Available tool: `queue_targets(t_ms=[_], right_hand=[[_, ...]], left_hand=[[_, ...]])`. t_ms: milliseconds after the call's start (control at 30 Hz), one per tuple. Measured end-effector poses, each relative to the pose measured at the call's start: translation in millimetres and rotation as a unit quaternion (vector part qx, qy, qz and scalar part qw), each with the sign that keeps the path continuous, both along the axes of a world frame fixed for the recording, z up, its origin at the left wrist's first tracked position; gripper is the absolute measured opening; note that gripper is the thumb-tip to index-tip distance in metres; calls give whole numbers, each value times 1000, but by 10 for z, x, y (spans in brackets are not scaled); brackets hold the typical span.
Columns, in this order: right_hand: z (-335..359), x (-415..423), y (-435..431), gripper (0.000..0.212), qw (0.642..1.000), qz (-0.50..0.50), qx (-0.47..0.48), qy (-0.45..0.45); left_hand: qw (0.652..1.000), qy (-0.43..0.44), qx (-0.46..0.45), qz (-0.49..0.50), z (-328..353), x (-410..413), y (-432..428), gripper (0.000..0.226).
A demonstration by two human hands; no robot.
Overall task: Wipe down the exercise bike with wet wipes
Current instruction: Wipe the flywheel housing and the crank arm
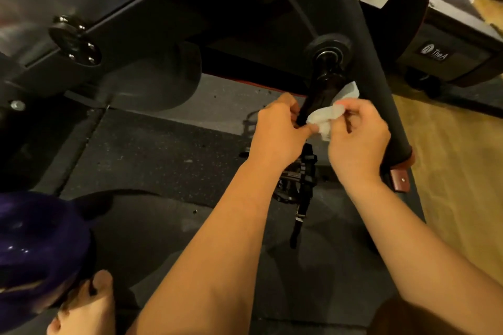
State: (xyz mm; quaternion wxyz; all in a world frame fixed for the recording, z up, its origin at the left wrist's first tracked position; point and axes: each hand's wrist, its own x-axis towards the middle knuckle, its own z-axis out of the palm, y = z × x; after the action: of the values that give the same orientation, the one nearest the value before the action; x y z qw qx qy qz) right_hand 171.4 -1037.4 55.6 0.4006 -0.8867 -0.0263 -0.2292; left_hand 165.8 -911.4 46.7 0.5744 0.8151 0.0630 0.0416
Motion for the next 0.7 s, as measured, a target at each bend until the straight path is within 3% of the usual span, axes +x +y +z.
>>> queue_targets(t_ms=[133, 267, 333, 433, 533, 633, 700], right_hand=[[-84, 10, 53, 16, 982, 102, 57, 147], [-70, 239, 87, 23, 943, 127, 66, 299], [-4, 357, 134, 22, 941, 109, 113, 300], [36, 417, 205, 25, 945, 106, 220, 219], [-181, 329, 215, 18, 957, 52, 123, 258], [-368, 190, 153, 11, 906, 47, -15, 420], [-261, 242, 114, 16, 905, 68, -14, 420]], left_hand=[[998, -6, -11, 59, -142, -20, -60, 12], [987, 44, -112, 107, -378, -117, -21, 16], [977, 58, -151, 139, -456, -140, 46, 19], [965, 51, -184, 181, -487, -144, 152, 21], [963, 45, -198, 177, -459, -149, 181, 15], [971, 49, -194, 131, -417, -154, 138, 11], [974, 54, -184, 118, -419, -151, 113, 12]])
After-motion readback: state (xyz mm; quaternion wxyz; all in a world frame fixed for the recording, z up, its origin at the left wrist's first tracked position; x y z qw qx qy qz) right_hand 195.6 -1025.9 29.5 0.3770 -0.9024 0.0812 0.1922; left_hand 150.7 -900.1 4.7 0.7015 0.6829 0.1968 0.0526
